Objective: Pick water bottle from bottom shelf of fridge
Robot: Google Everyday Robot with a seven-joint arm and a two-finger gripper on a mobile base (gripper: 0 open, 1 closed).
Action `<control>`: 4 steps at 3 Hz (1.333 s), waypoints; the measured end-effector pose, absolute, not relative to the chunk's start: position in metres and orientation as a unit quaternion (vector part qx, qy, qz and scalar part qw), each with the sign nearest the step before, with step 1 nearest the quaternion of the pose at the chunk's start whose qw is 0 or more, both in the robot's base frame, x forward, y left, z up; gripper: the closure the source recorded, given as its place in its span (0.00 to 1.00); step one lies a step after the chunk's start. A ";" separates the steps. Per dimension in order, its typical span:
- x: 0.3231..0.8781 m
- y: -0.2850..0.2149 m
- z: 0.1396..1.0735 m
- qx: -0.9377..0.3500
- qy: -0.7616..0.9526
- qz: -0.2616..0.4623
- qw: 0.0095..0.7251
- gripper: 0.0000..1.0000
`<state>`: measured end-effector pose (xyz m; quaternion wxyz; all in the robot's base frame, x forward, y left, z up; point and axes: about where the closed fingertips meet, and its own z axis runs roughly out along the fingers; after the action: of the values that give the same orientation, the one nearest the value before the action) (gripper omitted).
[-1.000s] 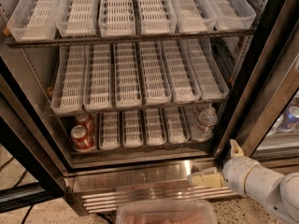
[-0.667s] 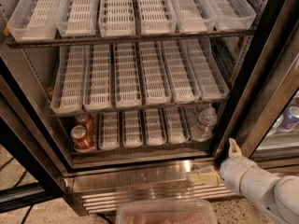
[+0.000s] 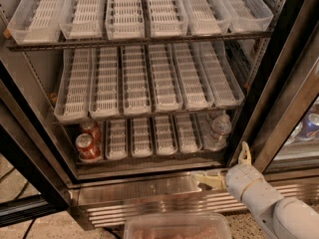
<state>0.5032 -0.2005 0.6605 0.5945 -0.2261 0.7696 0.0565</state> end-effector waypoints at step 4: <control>0.537 -0.189 0.655 -0.170 0.726 0.015 0.666 0.00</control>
Offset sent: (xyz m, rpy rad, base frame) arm 0.0240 0.0157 -0.0039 0.0222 -0.1812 -0.0761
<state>0.5366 -0.1893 0.6555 0.6659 -0.1704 0.7262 0.0154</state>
